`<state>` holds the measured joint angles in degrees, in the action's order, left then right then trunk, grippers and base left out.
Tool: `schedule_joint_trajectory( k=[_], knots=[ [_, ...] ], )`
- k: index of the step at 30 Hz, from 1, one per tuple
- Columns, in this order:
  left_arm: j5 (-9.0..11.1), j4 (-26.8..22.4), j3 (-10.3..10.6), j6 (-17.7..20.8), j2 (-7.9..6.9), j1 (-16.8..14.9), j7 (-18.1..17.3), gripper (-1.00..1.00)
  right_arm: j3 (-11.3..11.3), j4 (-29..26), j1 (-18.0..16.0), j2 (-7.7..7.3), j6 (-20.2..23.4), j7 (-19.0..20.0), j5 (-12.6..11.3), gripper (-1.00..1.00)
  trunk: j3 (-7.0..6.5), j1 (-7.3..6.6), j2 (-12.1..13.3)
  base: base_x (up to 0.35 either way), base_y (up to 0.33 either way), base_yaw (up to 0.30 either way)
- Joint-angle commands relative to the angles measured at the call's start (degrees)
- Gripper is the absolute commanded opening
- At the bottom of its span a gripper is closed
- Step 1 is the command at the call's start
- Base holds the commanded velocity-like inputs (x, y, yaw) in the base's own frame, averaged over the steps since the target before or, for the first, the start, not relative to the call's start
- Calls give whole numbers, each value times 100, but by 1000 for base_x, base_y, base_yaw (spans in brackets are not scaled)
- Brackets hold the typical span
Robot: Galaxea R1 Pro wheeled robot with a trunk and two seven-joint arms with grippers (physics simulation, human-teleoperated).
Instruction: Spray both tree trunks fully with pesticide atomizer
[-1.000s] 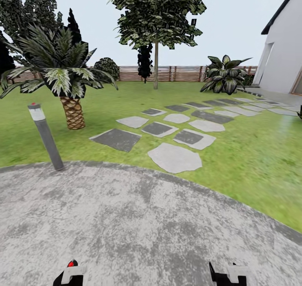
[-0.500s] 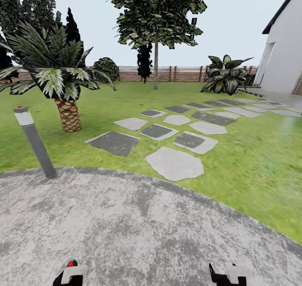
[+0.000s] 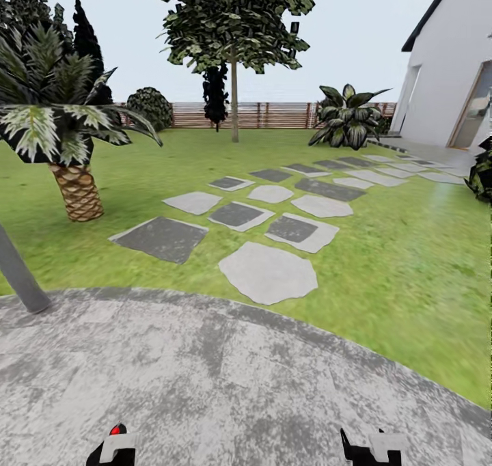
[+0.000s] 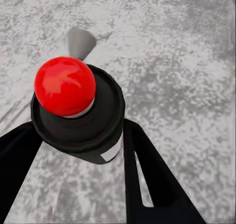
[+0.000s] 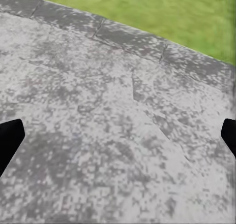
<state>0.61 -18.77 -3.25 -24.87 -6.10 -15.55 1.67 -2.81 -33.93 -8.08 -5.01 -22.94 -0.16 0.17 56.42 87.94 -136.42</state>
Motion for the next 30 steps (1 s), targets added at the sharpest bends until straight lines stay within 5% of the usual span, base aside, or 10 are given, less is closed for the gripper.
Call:
schedule_joint_trajectory(
  k=[1,30],
  knots=[
    [0,-1,-1,0,2,0,0,-100,0,0,0,0,0,-1,0,100,8,0,0,339,-78,-128],
    [4,-4,-1,0,-5,0,0,-100,0,0,1,0,0,-2,0,100,100,0,0,339,-79,-11]
  ],
)
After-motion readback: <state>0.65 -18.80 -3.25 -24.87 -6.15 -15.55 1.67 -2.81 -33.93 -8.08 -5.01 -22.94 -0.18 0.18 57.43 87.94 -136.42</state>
